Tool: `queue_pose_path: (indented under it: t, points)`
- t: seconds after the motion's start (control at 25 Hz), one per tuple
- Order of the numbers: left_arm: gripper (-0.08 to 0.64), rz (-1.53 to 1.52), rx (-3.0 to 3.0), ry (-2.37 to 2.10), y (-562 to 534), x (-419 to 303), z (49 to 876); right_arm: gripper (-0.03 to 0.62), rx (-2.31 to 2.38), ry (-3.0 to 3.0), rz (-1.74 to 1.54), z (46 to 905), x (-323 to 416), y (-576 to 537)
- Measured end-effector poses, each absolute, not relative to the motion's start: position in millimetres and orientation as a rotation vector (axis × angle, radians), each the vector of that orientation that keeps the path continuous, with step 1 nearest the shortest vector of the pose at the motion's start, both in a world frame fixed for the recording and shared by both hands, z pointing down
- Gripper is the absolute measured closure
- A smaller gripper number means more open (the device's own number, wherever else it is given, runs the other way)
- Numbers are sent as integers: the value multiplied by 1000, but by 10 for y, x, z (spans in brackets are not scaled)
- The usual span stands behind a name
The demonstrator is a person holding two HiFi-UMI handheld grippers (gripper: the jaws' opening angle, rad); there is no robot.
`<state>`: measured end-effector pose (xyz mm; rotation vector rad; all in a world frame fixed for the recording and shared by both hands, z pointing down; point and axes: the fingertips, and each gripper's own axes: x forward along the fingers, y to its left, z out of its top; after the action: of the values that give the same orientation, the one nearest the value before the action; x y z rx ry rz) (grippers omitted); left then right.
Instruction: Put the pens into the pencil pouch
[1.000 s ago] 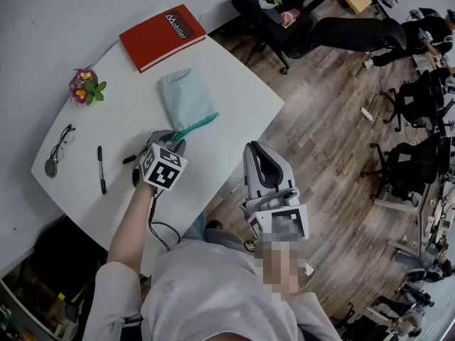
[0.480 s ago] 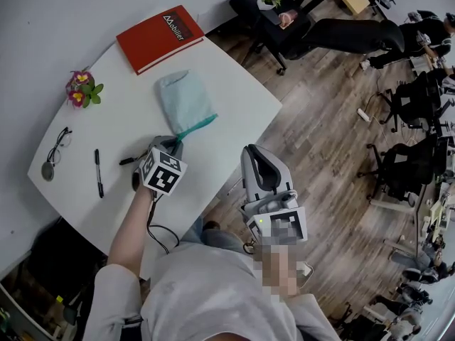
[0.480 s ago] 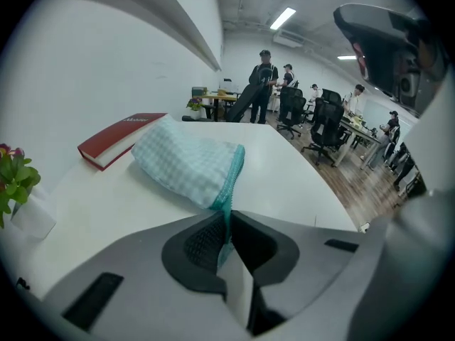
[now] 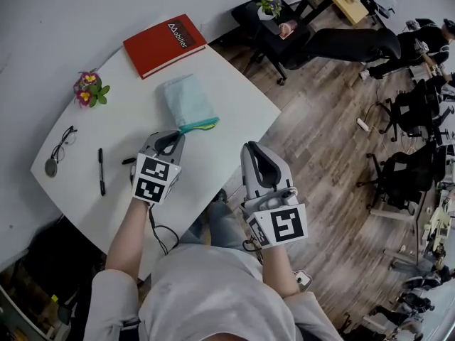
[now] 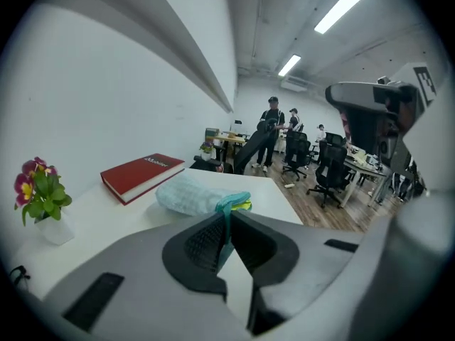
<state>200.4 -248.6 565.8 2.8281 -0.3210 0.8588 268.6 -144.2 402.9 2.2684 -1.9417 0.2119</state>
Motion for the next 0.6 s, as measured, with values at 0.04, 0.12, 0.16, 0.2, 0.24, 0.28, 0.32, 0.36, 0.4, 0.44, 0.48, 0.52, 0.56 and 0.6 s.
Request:
queue_pose_path:
  t: [0.04,0.12,0.16,0.2,0.24,0.28,0.32,0.36,0.4,0.44,0.48,0.52,0.56,0.6]
  points:
    - [515,830,2830,-330,-2475,2002,5586,549,2263,-1952,202,4001,2694,-1448]
    - [515,749,2812,-345,-2464,1997,5424,548,2252,-1977,186,3953,2715,-1464]
    - [515,696,2793,-355,-2470,1986,5327,549,2244,-1993,179,3931,2726,-1478]
    - [515,640,2769,-370,-2485,1966,5222,548,2235,-2013,173,3909,2734,-1499]
    - [515,587,2748,-387,-2502,1938,5111,548,2223,-2035,166,3885,2740,-1527]
    - [515,539,2730,-406,-2517,1905,4998,549,2208,-2059,157,3855,2748,-1562]
    - [515,496,2718,-426,-2527,1872,4886,548,2191,-2083,146,3819,2757,-1602]
    - [515,454,2710,-446,-2530,1839,4776,549,2174,-2106,132,3778,2769,-1644]
    - [515,416,2704,-468,-2527,1804,4673,549,2156,-2128,118,3738,2779,-1685]
    - [515,379,2699,-492,-2521,1765,4578,549,2140,-2150,106,3703,2787,-1725]
    - [515,344,2695,-520,-2515,1721,4491,548,2123,-2173,96,3674,2790,-1765]
    - [515,310,2689,-551,-2510,1674,4409,549,2103,-2198,87,3650,2787,-1806]
    - [515,275,2682,-586,-2505,1625,4331,548,2080,-2225,80,3631,2780,-1847]
    - [515,238,2673,-622,-2500,1575,4257,548,2054,-2252,74,3616,2768,-1889]
